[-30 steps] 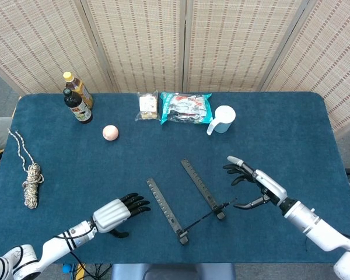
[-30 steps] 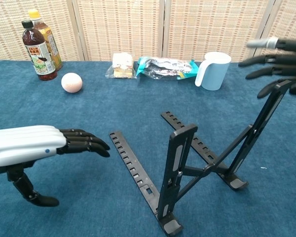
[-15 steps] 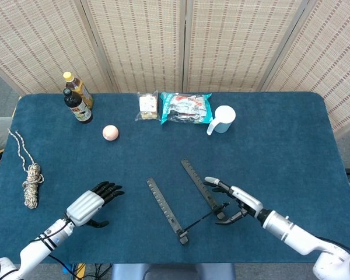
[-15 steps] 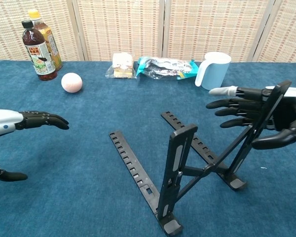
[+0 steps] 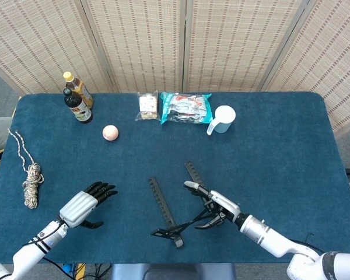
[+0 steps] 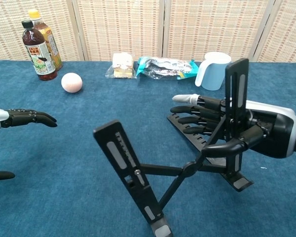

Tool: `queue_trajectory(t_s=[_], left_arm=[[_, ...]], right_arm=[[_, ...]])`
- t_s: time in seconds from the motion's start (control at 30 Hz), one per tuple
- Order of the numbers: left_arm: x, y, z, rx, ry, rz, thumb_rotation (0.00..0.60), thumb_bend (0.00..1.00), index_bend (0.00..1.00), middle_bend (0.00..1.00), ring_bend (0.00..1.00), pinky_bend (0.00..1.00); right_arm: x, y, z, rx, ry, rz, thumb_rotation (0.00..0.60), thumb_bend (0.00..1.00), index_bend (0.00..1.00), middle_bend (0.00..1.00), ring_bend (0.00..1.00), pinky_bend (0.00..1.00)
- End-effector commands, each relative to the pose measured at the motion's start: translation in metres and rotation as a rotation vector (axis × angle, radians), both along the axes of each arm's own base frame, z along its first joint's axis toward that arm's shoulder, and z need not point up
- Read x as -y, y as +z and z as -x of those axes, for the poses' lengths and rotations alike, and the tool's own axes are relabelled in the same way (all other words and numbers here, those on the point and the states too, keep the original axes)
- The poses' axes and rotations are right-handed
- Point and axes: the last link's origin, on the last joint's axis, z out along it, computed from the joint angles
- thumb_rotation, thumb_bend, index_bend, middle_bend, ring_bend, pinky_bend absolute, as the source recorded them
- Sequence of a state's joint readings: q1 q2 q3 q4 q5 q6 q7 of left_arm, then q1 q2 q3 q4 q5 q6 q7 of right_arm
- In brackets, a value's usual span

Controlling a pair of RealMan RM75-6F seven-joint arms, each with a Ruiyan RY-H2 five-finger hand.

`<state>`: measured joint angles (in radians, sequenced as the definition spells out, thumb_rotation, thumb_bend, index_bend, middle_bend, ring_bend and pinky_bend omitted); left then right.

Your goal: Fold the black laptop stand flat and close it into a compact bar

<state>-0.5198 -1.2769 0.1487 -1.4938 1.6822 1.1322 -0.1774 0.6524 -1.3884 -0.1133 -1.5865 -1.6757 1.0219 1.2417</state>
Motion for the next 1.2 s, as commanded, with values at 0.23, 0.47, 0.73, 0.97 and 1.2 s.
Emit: queue_trajectory(t_s=[0.23,0.47,0.73,0.97,1.2], left_arm=[[0.001,-0.002,-0.004,-0.005,-0.011,0.010,0.600,0.17,0.09,0.04,0.00,0.02],[0.003,-0.002,-0.005,-0.009,-0.014,0.013,0.600,0.17,0.09,0.04,0.00,0.02],[0.004,-0.002,-0.007,-0.011,-0.015,0.014,0.600,0.17,0.09,0.04,0.00,0.02],[0.005,0.002,-0.007,-0.012,-0.016,0.002,0.600,0.17,0.09,0.04,0.00,0.02],[0.006,0.003,-0.007,-0.007,-0.009,-0.001,0.600,0.17,0.09,0.04,0.00,0.02]], right_arm=[[-0.008,0.004,0.018,-0.040,-0.008,-0.007,0.600,0.00,0.00,0.06,0.00,0.06],[-0.012,0.006,0.036,-0.074,-0.002,-0.007,0.600,0.00,0.00,0.06,0.00,0.06],[-0.021,0.000,0.047,-0.106,0.026,0.005,0.600,0.00,0.00,0.06,0.00,0.06],[-0.024,-0.014,0.033,-0.066,0.064,-0.007,0.600,0.00,0.00,0.06,0.00,0.06],[-0.024,-0.024,0.024,-0.043,0.084,-0.029,0.600,0.00,0.00,0.06,0.00,0.06]])
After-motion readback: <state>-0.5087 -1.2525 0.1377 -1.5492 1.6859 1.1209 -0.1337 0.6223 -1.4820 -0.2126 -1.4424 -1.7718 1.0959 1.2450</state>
